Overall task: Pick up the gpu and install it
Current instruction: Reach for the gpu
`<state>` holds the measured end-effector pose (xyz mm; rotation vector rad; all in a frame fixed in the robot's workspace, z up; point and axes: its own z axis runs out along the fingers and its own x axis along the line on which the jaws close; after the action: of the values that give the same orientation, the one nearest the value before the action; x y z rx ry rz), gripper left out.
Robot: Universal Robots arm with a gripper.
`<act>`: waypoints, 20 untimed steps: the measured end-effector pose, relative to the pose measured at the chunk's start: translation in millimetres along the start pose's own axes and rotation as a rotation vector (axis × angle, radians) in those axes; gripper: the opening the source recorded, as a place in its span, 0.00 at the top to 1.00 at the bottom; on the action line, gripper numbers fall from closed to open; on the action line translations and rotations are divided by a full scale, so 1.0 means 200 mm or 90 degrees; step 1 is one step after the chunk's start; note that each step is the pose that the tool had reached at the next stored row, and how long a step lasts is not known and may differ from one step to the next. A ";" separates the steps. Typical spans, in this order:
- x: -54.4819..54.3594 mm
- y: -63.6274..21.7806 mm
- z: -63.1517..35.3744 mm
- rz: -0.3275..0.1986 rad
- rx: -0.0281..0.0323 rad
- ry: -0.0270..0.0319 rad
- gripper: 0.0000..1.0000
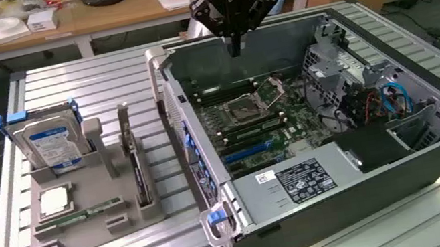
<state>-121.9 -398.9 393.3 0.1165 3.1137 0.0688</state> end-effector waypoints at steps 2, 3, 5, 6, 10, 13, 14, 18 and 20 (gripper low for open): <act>0.00 0.000 0.000 0.000 0.0000 0.0000 0.90; 0.00 0.000 0.000 0.000 0.0000 0.0000 0.90; 0.00 0.000 0.000 0.000 0.0000 0.0000 0.90; 0.00 0.000 0.000 0.000 0.0000 0.0000 0.90; 0.00 0.000 0.000 0.000 -0.0001 -0.0001 0.90; 0.01 -0.001 0.000 0.000 -0.0001 0.0000 0.90; 0.02 -0.001 0.000 0.000 0.0000 0.0000 0.90; 0.04 -0.003 -0.001 0.000 0.0000 0.0000 0.90; 0.05 -0.004 -0.001 0.000 0.0000 0.0000 0.90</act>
<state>-131.6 -398.9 393.3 0.1166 3.1137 0.0689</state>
